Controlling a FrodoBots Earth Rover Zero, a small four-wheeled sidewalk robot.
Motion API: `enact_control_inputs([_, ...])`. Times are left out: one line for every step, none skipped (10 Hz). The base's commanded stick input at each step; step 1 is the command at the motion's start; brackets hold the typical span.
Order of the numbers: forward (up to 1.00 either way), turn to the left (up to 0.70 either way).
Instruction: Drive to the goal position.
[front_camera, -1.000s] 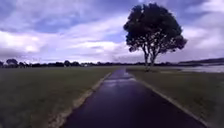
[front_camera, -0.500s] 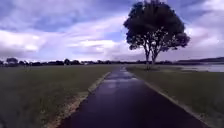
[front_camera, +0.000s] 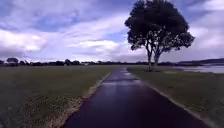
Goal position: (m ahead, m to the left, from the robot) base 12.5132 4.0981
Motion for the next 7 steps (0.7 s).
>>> enact_control_inputs([0.09,0.0])
enact_control_inputs([0.28,0.0])
enact_control_inputs([0.45,0.0])
enact_control_inputs([0.52,0.0])
enact_control_inputs([0.6,0.0])
enact_control_inputs([0.61,0.0])
enact_control_inputs([0.62,0.0])
